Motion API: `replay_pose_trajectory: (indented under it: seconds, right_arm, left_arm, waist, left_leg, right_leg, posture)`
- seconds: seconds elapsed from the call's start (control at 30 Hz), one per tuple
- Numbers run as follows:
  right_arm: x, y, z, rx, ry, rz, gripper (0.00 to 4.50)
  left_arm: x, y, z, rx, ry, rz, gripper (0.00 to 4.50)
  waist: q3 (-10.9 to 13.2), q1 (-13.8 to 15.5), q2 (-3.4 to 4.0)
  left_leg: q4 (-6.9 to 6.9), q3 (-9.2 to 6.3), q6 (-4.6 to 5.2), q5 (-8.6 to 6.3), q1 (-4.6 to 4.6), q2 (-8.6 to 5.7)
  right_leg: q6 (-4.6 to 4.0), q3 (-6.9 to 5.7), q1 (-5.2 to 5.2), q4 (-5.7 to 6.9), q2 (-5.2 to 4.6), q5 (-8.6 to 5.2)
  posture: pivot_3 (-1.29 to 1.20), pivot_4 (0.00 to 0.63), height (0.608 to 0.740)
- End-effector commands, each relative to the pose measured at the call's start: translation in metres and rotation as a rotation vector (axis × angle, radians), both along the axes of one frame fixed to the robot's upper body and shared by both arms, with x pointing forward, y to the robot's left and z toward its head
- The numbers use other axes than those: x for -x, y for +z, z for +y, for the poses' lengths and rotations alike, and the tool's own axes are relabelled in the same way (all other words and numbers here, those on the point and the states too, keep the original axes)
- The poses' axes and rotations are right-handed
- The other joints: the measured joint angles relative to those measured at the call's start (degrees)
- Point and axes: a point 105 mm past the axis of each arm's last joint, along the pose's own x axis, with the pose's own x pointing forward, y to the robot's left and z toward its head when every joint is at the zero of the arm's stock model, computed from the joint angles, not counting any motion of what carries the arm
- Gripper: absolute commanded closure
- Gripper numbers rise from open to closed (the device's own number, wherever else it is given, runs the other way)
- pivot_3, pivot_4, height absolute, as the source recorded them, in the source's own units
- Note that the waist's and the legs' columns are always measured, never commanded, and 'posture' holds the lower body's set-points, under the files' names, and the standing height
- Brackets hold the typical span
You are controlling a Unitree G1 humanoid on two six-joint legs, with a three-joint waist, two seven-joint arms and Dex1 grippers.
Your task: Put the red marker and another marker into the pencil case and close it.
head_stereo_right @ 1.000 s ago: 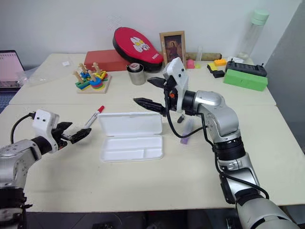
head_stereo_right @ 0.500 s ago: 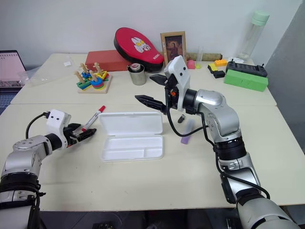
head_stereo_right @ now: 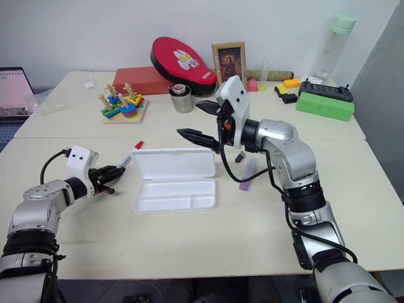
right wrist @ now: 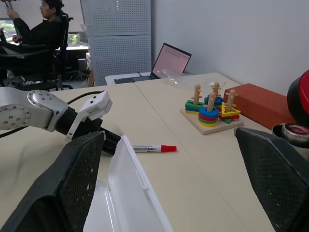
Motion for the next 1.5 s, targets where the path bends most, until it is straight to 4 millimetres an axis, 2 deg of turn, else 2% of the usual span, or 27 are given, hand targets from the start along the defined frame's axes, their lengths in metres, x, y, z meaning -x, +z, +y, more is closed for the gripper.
replay_pose_trajectory:
  seconds: [0.03,0.13,0.2,0.23,0.3,0.37,0.47,0.53,0.57,0.67,0.77,0.87,1.07,1.2,1.3,1.5]
  right_arm:
    - [0.011,0.015,-0.001,-0.03,0.046,-0.053,0.0]
    - [0.014,0.019,-0.002,-0.041,0.066,-0.055,0.0]
    - [0.017,0.022,-0.006,-0.046,0.079,-0.059,0.0]
    - [0.02,0.025,-0.01,-0.049,0.087,-0.064,0.0]
    - [0.025,0.028,-0.017,-0.051,0.103,-0.071,0.0]
    - [0.033,0.029,-0.025,-0.045,0.141,-0.063,0.0]
    - [0.045,0.031,-0.036,-0.035,0.197,-0.044,0.0]
    - [0.05,0.033,-0.042,-0.033,0.214,-0.037,0.0]
    - [0.052,0.033,-0.043,-0.033,0.218,-0.035,0.0]
    - [0.063,0.021,-0.048,0.03,0.256,-0.017,0.0]
    - [0.07,0.003,-0.05,0.091,0.262,0.016,0.0]
    - [0.073,-0.011,-0.048,0.138,0.254,0.034,0.0]
    - [0.075,-0.023,-0.046,0.169,0.239,0.054,0.0]
    - [0.075,-0.028,-0.047,0.184,0.227,0.061,0.0]
    - [0.076,-0.031,-0.047,0.186,0.224,0.066,0.0]
    - [0.075,-0.032,-0.045,0.176,0.214,0.07,0.0]
  left_arm:
    - [0.001,-0.007,0.012,-0.007,0.095,-0.013,4.03]
    - [-0.005,0.004,0.017,-0.006,0.157,-0.09,4.03]
    - [-0.011,0.045,0.011,0.038,0.141,-0.251,4.03]
    - [-0.01,0.074,0.0,0.062,0.077,-0.334,4.03]
    - [-0.004,0.106,-0.019,0.089,-0.035,-0.41,4.03]
    - [0.009,0.131,-0.047,0.082,-0.209,-0.441,4.03]
    - [0.038,0.155,-0.091,0.02,-0.511,-0.432,4.03]
    - [0.054,0.156,-0.108,-0.019,-0.656,-0.376,4.03]
    - [0.058,0.155,-0.111,-0.027,-0.684,-0.358,4.03]
    - [0.076,0.126,-0.115,-0.148,-0.845,-0.181,4.03]
    - [0.088,0.092,-0.107,-0.223,-0.931,0.006,4.03]
    - [0.088,0.064,-0.099,-0.311,-0.978,0.098,4.03]
    - [0.083,0.04,-0.093,-0.377,-1.039,0.173,4.03]
    - [0.083,0.035,-0.087,-0.411,-1.061,0.201,4.03]
    - [0.082,0.039,-0.083,-0.409,-1.055,0.195,4.03]
    - [0.063,0.063,-0.085,-0.368,-0.975,0.059,4.03]
  waist:
    - [0.0,0.0,0.0]
    - [0.0,0.01,0.01]
    - [0.0,0.01,0.0]
    - [0.0,0.02,-0.01]
    - [0.02,0.1,-0.05]
    - [0.02,0.38,-0.05]
    - [0.04,0.33,-0.03]
    - [0.05,0.15,0.0]
    - [0.08,0.07,0.05]
    - [0.11,-0.56,0.13]
    - [0.13,-0.85,0.15]
    - [0.14,-0.85,0.17]
    - [0.14,-0.38,0.16]
    - [0.14,-0.14,0.16]
    - [0.14,-0.08,0.16]
    - [0.14,0.02,0.16]
  left_leg:
    - [0.01,0.0,0.0,0.0,0.0,0.0]
    - [0.02,0.0,0.0,0.0,0.02,0.0]
    - [0.02,-0.01,0.0,0.0,0.02,0.0]
    - [0.02,-0.03,0.0,0.0,-0.02,0.01]
    - [0.03,-0.08,-0.01,0.01,-0.15,0.0]
    - [0.04,-0.22,-0.02,0.01,-0.33,-0.01]
    - [0.02,-0.22,-0.02,0.01,-0.33,-0.02]
    - [0.01,-0.21,-0.01,0.0,-0.33,-0.02]
    - [0.01,-0.2,-0.01,0.0,-0.31,-0.02]
    - [0.01,-0.15,0.0,0.0,-0.17,0.0]
    - [0.01,-0.07,0.01,-0.01,-0.15,0.01]
    - [0.01,-0.05,0.01,-0.01,-0.15,0.01]
    - [0.05,-0.04,0.01,-0.01,-0.23,0.01]
    - [0.03,-0.04,0.01,-0.01,-0.26,0.0]
    - [0.03,-0.05,0.01,-0.01,-0.3,0.01]
    - [0.06,-0.07,0.01,-0.01,-0.31,0.01]
  right_leg:
    - [0.0,0.0,0.01,0.0,0.0,0.0]
    - [0.01,0.0,0.03,0.0,0.0,0.0]
    - [0.01,0.0,0.02,0.01,0.0,0.0]
    - [0.01,-0.01,0.01,0.0,0.0,0.01]
    - [0.01,-0.06,-0.03,-0.04,0.0,0.01]
    - [0.0,-0.22,-0.06,-0.12,0.0,0.01]
    - [0.0,-0.24,-0.05,-0.13,-0.01,0.01]
    - [0.01,-0.22,-0.05,-0.15,-0.01,0.01]
    - [0.01,-0.21,-0.04,-0.15,-0.01,0.01]
    - [-0.01,-0.16,-0.04,-0.08,0.01,-0.02]
    - [-0.03,-0.06,-0.04,-0.1,0.02,-0.04]
    - [-0.04,-0.04,-0.06,-0.12,0.01,-0.05]
    - [0.2,-0.03,-0.1,-0.13,0.01,-0.19]
    - [0.21,-0.03,-0.12,-0.14,0.01,-0.2]
    - [0.21,-0.04,-0.15,-0.14,0.02,-0.2]
    - [0.22,-0.06,-0.14,-0.12,0.02,-0.2]
  posture:
    - [0.0,0.15,0.74]
    - [0.0,0.15,0.74]
    - [0.0,0.15,0.74]
    - [0.0,0.15,0.74]
    - [0.0,0.15,0.74]
    - [0.0,0.15,0.74]
    - [0.0,0.15,0.74]
    - [0.0,0.15,0.74]
    - [0.0,0.15,0.74]
    - [0.0,0.15,0.74]
    - [0.0,0.15,0.74]
    - [0.0,0.15,0.74]
    - [0.0,0.15,0.74]
    - [0.0,0.15,0.74]
    - [0.0,0.15,0.74]
    - [0.0,0.15,0.74]
